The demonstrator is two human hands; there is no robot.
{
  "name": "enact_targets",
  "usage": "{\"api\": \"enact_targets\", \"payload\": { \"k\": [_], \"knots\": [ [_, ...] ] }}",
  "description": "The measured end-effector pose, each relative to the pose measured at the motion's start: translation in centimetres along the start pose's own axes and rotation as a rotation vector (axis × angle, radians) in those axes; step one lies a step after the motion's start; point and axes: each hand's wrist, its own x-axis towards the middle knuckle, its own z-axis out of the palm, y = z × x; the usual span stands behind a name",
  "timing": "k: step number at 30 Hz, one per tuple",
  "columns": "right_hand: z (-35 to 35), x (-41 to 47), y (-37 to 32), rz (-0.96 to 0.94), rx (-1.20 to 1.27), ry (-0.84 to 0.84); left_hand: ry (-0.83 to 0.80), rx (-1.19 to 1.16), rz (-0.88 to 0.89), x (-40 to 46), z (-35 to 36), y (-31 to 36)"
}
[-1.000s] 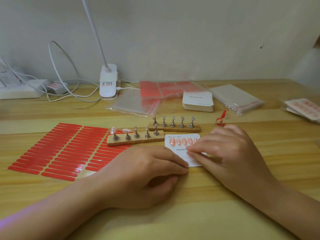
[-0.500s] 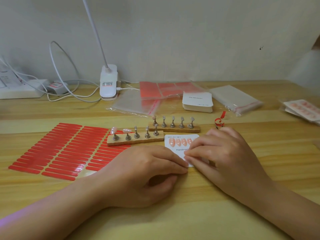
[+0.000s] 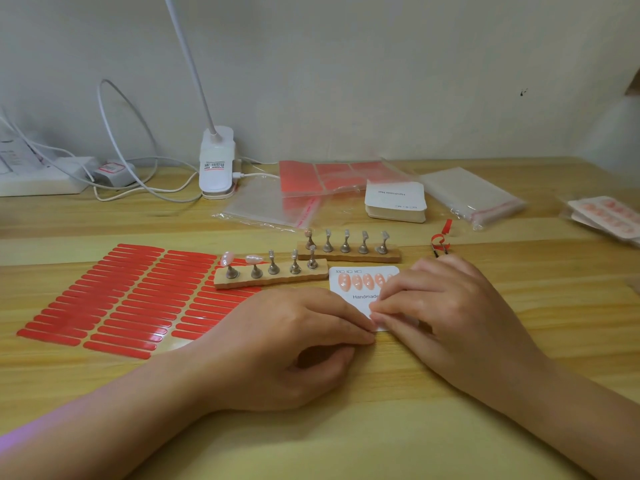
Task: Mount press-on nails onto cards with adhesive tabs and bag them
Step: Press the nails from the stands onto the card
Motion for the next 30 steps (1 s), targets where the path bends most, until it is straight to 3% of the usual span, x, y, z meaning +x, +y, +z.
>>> {"api": "enact_targets", "payload": {
  "k": [23,30],
  "knots": [
    [-0.24,-0.3,-0.62,0.076,0.059,0.001,0.007,-0.013,-0.017,-0.08,-0.01,0.06],
    [-0.16,-0.38,-0.54,0.147,0.07,0.095,0.004,-0.019,-0.027,-0.03,-0.09,0.16]
  ]
}}
